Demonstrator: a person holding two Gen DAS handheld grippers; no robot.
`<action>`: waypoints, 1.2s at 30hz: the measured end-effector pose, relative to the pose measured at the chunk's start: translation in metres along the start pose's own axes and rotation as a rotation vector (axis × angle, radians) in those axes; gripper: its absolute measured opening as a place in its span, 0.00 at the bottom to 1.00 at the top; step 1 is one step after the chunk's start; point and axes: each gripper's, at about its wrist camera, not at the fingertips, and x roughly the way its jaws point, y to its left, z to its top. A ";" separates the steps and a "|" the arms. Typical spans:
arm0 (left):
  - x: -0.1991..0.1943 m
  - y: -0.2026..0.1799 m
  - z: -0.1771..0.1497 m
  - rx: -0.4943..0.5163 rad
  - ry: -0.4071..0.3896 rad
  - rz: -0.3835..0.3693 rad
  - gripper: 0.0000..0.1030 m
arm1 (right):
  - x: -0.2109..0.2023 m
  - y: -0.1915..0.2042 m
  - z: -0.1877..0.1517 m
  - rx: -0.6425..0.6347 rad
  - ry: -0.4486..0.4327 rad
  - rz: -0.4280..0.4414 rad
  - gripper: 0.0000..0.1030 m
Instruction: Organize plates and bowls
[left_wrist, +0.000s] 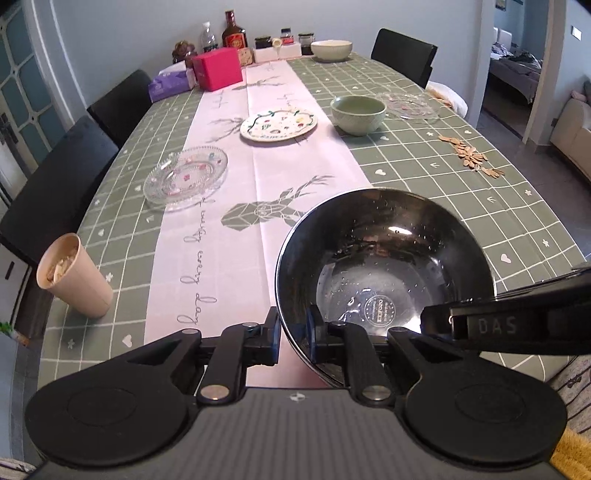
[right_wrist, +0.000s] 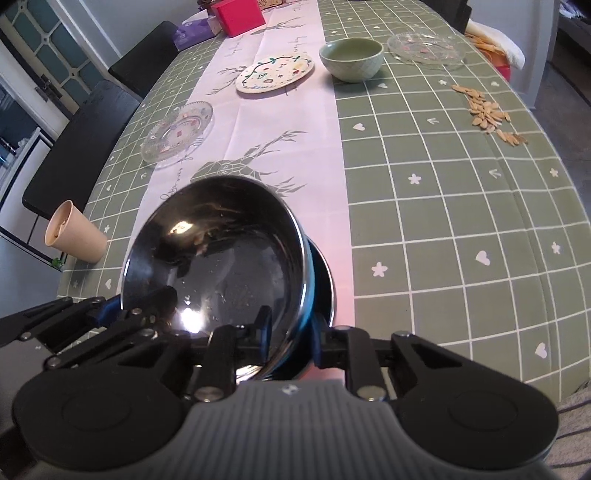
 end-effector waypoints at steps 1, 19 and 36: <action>-0.002 -0.002 0.000 0.009 -0.007 0.003 0.15 | 0.000 -0.001 0.000 0.008 0.011 0.002 0.16; -0.004 -0.006 0.001 0.037 -0.014 0.003 0.14 | -0.024 0.011 0.021 -0.095 0.014 -0.060 0.56; 0.001 -0.006 0.004 0.075 -0.063 -0.033 0.51 | -0.015 -0.010 0.018 -0.085 -0.088 -0.048 0.56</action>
